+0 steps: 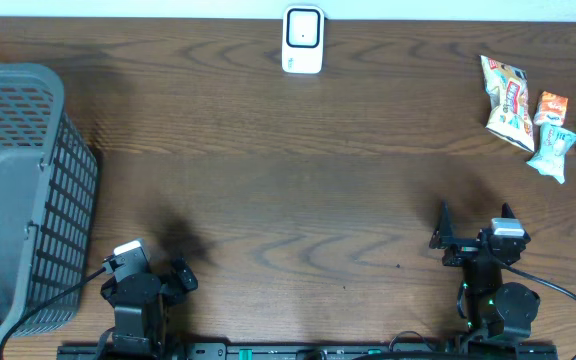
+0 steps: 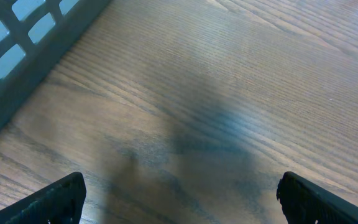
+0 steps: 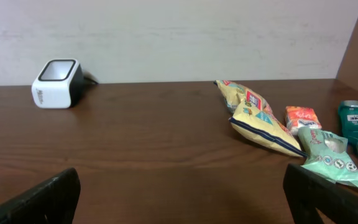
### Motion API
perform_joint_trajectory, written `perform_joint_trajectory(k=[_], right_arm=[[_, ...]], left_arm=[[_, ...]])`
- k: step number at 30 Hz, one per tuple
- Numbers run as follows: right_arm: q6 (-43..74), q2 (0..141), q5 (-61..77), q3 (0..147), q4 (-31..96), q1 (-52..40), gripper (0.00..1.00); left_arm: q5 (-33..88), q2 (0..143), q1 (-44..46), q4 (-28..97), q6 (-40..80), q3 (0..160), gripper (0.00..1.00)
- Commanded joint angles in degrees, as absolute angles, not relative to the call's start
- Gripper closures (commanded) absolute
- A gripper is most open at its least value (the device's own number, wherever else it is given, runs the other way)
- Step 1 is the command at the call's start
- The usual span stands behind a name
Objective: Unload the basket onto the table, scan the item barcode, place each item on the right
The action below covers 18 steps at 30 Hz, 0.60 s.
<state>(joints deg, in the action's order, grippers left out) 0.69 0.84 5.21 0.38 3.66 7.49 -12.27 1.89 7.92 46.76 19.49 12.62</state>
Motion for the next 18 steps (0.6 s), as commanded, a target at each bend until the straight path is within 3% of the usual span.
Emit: perform_joint_trajectory(k=[1, 18], right_arm=[[1.23, 0.49, 5.52, 0.32, 3.88, 7.84, 0.01], [1.23, 0.49, 5.52, 0.32, 3.88, 7.84, 0.01]], left_arm=[[-12.62, 1.78, 7.79, 50.52, 18.26, 12.34, 0.02], [-11.07, 1.23, 7.79, 46.28, 18.26, 12.34, 0.02]])
